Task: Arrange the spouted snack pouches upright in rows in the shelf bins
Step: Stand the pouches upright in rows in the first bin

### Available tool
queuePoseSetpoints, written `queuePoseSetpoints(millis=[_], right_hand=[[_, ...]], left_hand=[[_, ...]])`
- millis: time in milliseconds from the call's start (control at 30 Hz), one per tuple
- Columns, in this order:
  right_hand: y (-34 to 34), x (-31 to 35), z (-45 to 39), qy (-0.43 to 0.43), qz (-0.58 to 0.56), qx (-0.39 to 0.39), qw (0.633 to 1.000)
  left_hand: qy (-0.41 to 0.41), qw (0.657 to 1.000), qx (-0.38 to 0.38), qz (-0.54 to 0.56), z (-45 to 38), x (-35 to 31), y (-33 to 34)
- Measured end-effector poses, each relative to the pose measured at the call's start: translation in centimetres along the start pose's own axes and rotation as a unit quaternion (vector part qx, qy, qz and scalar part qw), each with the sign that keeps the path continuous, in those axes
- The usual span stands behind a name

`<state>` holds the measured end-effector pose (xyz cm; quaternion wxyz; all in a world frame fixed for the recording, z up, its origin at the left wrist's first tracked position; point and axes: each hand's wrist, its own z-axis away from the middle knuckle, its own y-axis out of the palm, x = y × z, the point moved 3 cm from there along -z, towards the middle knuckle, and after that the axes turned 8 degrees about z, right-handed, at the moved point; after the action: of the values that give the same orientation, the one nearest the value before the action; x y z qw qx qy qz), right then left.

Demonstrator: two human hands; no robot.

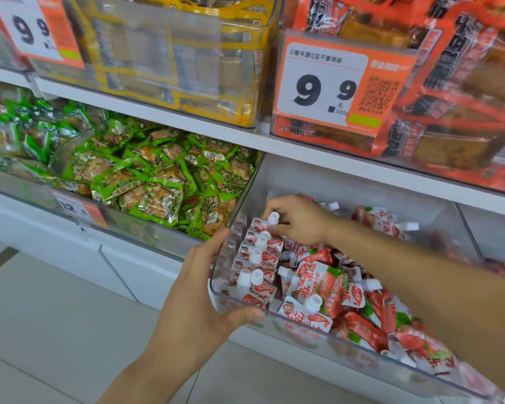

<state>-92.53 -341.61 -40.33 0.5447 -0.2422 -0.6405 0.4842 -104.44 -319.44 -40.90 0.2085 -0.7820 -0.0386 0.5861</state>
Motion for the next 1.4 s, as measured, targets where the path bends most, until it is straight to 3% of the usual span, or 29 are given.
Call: queuePoseSetpoints(millis=[133, 233, 300, 433, 600, 800, 967, 1100, 1267, 1333, 1400], right_hand=[[-0.4, -0.7, 0.8, 0.046, -0.123, 0.075, 0.988], [-0.2, -0.5, 0.9, 0.042, -0.088, 0.162, 0.982], [-1.6, -0.7, 1.0, 0.019, 0.005, 0.195, 0.981], [-6.2, -2.3, 1.1, 0.056, 0.139, 0.035, 0.988], [-4.9, -4.2, 1.7, 0.121, 0.295, 0.086, 0.944], [-4.9, -2.9, 1.7, 0.051, 0.390, 0.003, 0.919], [-5.2, -1.3, 0.9, -0.029, 0.284, -0.030, 0.958], [-3.6, -2.0, -0.5, 0.060, 0.093, -0.011, 0.994], [-2.8, -2.9, -1.2, 0.095, -0.033, 0.083, 0.991], [-3.2, -3.2, -1.2, 0.097, -0.016, 0.048, 0.994], [-3.9, -3.2, -1.3, 0.094, 0.026, -0.041, 0.994]], left_hand=[[-0.003, 1.000, 0.001, 0.005, -0.1, -0.1, -0.1], [-0.010, 1.000, 0.000, 0.007, -0.1, 0.0, 0.0], [-0.013, 1.000, 0.000, 0.009, -0.1, 0.0, -0.1], [-0.016, 1.000, -0.001, 0.008, 0.0, 0.0, -0.1], [-0.013, 1.000, 0.000, 0.006, 0.0, -0.1, -0.1], [-0.014, 1.000, 0.003, 0.008, 0.0, -0.2, -0.1], [-0.012, 1.000, 0.006, 0.004, -0.1, -0.2, -0.1], [-0.014, 1.000, 0.005, 0.004, -0.3, -0.4, -0.1], [-0.012, 1.000, -0.004, 0.010, -0.2, -0.3, 0.0], [-0.014, 1.000, -0.007, 0.011, -0.1, -0.3, 0.0], [-0.013, 1.000, -0.007, 0.008, -0.1, -0.2, 0.0]])
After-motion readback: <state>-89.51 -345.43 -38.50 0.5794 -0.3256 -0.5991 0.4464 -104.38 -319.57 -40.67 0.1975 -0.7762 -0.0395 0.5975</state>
